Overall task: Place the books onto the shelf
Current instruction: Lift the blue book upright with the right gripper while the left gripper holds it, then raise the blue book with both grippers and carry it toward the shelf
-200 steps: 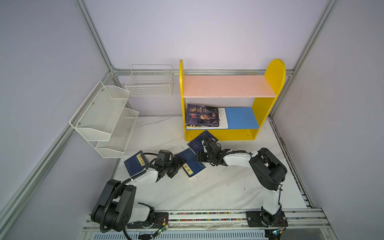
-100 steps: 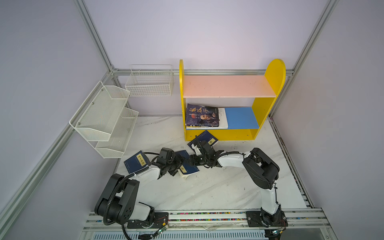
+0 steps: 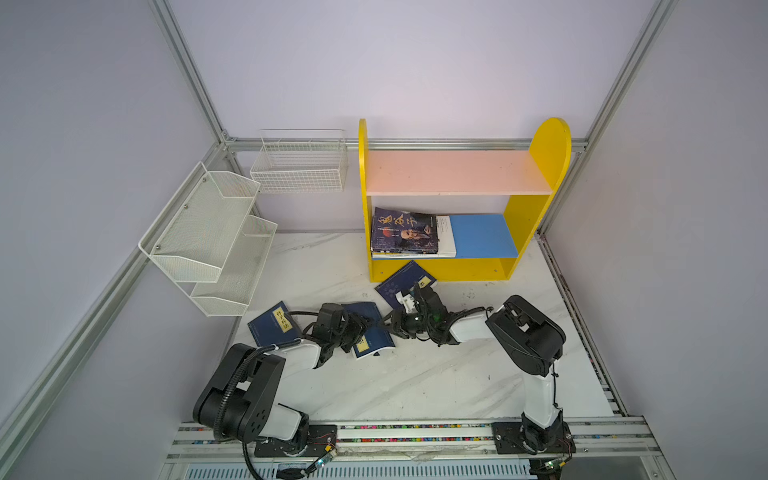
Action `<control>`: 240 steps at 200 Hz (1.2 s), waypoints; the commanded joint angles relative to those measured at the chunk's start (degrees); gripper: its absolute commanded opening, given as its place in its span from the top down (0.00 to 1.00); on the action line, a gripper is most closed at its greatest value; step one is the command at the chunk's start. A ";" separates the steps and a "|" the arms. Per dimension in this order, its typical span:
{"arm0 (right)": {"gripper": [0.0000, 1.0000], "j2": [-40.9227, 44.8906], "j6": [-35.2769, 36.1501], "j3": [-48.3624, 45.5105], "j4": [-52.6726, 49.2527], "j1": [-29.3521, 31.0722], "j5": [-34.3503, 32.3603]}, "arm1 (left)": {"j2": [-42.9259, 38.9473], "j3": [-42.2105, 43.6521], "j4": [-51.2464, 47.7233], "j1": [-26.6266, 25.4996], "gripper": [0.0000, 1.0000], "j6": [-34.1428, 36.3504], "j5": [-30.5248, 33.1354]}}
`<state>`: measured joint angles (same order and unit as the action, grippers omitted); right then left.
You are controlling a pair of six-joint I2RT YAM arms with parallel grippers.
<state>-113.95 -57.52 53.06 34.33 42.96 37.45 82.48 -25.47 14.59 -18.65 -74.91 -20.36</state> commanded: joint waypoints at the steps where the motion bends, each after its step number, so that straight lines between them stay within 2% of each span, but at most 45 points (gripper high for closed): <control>1: 0.59 3.45 -3.75 -1.24 9.19 0.64 5.92 | -0.17 2.35 -1.44 -1.04 0.45 -0.47 -2.05; 21: 0.51 2.88 -5.39 -2.08 13.61 0.24 9.36 | -1.00 2.93 -1.34 -1.06 0.50 -0.54 -1.47; 37: 0.34 2.28 -5.46 -2.20 13.86 -0.36 10.66 | -0.94 3.52 0.64 -1.03 0.56 -0.93 -1.73; 45: 0.31 1.83 -5.45 -2.65 13.84 -1.03 10.90 | -0.94 3.75 2.05 -1.03 0.59 -1.30 -2.12; 77: 0.30 0.76 -4.46 -5.67 13.84 -4.52 11.19 | -3.57 4.13 5.53 -1.11 0.66 -1.45 -2.62; 114: 0.27 -1.03 -2.81 -8.31 15.12 -6.49 14.31 | -4.52 4.25 7.78 -1.03 0.67 -1.61 -2.73; 144: 0.27 -3.76 -15.33 -12.13 36.83 -6.49 16.95 | -4.69 4.06 8.58 -1.04 0.67 -1.77 -2.95; 162: 0.30 -4.42 -19.23 -11.79 42.75 -6.12 17.04 | -4.27 3.43 8.55 -1.04 0.67 -1.53 -3.59; 182: 0.35 -4.06 -18.64 -9.85 40.39 -4.86 17.32 | -3.99 2.49 8.53 -1.03 0.67 -0.96 -4.36; 198: 0.45 -3.23 -16.93 -8.33 37.41 -3.86 17.55 | -3.73 0.52 6.55 -1.04 0.67 0.83 -5.54; 217: 0.62 -2.78 -15.96 -6.67 34.20 -3.58 18.14 | -3.89 -2.19 2.62 -1.03 0.67 3.86 -6.83; 240: 0.77 -2.25 -16.35 -6.30 33.52 -3.58 18.29 | -4.24 -5.40 -1.89 -0.77 0.66 7.32 -8.69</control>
<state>-118.30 -72.93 44.53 64.58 38.30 53.78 79.35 -24.58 17.32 -19.20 -73.45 -24.86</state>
